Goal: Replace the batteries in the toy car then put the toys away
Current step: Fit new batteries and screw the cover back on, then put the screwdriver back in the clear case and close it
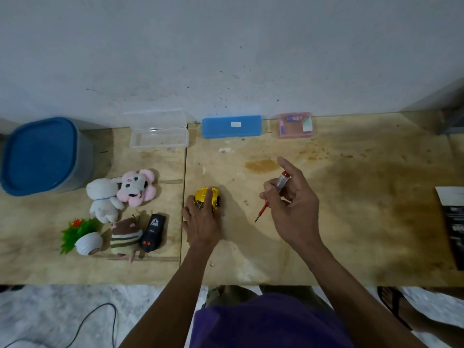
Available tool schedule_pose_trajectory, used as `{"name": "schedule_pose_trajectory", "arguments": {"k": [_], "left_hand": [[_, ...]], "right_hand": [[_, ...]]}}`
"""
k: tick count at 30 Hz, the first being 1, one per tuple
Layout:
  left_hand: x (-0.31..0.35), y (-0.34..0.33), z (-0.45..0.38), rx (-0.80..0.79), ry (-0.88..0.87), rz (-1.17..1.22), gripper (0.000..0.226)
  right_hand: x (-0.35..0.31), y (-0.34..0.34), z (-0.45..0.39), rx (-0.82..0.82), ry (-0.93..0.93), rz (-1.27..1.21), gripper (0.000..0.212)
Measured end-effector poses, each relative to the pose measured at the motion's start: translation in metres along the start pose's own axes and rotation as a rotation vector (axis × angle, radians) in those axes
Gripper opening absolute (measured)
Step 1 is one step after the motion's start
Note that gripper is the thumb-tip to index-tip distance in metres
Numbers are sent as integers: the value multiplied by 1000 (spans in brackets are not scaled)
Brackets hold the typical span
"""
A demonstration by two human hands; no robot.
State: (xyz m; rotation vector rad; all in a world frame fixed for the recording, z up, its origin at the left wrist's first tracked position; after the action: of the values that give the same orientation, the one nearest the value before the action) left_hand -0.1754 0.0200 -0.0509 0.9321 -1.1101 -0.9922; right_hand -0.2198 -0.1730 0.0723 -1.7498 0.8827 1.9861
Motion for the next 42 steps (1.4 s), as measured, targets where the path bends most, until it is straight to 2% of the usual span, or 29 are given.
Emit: {"name": "schedule_pose_trajectory", "arguments": {"k": [16,21,24,28,32,34,37,39,42], "left_hand": [[-18,8,-6,-32,-53,78,56],[-22,17,-7,-41,-77,175,69],[-29,25,-11,-58,-48,240,54],[-46,41,-30,-19,-102,371,50],[-71,73,-80,101,-191,500,48],[-85,97,-114,188,-214,547,40],[-110,125,-167,274,-239,524,39],[-127,132,-201,274,-216,466,42],[-140,128,-246,212,-155,363,49]], "right_hand": [[14,-18,-3,-80,-62,-23,52],[10,-35,-2,-66,-142,-33,52],[11,-58,-4,-45,-239,-42,40],[11,-104,-11,51,-376,-82,23],[5,-158,-14,71,-401,-9,31],[0,-187,-17,30,-308,105,36],[-11,-236,-28,-11,16,303,26],[-17,-269,-36,-64,214,376,18],[-11,-317,-51,-153,502,620,18]]}}
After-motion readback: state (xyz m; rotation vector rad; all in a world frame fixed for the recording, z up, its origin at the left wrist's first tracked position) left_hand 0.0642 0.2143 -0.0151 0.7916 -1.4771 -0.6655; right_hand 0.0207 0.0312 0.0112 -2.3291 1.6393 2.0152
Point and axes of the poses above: each hand's wrist, its own z-axis away from the middle knuckle, its own y-axis out of the back of the hand, x = y × z, the point moved 1 cm from there along -z, towards the middle knuckle, and after that the axes turned 13 degrees about x, right-handed, at the moved point
